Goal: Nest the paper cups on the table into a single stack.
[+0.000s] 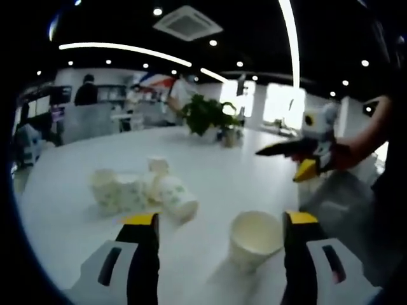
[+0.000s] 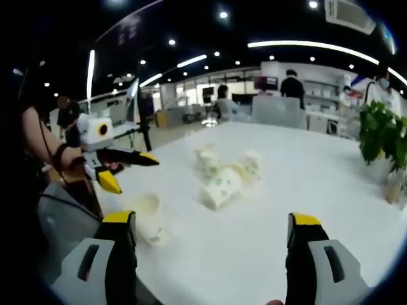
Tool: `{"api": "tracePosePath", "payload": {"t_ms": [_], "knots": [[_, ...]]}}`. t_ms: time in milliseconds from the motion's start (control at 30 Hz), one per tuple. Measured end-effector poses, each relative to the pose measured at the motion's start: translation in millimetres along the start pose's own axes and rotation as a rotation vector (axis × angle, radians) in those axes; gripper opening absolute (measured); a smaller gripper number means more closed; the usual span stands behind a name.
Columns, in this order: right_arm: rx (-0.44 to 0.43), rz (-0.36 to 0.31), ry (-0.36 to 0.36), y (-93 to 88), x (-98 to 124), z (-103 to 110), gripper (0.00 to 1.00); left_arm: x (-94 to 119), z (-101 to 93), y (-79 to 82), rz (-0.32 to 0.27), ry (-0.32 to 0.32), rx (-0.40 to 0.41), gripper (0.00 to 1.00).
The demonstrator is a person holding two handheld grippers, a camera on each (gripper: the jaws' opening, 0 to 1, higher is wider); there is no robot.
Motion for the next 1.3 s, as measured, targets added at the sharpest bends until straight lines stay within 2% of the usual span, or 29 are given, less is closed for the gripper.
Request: {"api": "tracePosePath", "payload": {"t_ms": [233, 367, 733, 1033, 1167, 1300], "knots": [[0.004, -0.003, 0.009, 4.4, -8, 0, 0.97, 13, 11.9, 0.4, -0.017, 0.056, 0.003, 0.83], [0.006, 0.003, 0.017, 6.1, -12, 0, 0.97, 17, 18.6, -2.2, -0.012, 0.092, 0.024, 0.92], [0.035, 0.028, 0.043, 8.7, -16, -2, 0.97, 24, 21.9, -5.0, -0.02, 0.128, 0.03, 0.98], [0.029, 0.029, 0.057, 10.8, -22, -3, 0.97, 26, 24.8, -6.4, -0.013, 0.143, 0.034, 0.98], [0.048, 0.039, 0.086, 16.4, -33, -5, 0.97, 27, 27.0, -6.7, -0.016, 0.15, 0.041, 0.98], [0.089, 0.041, 0.13, 34.1, -55, -17, 0.97, 29, 29.7, -8.0, -0.013, 0.166, 0.042, 0.98]]}}
Point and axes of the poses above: the point that each gripper's makers call its tool centre point, and the gripper's own axes: x roughly backward along the fingers, z roughly to its left, y roughly out of its top, the point moved 9 cm from there along x, roughly backward along the fingers, and after that the axes turned 11 degrees about y, right-handed, at the moved point
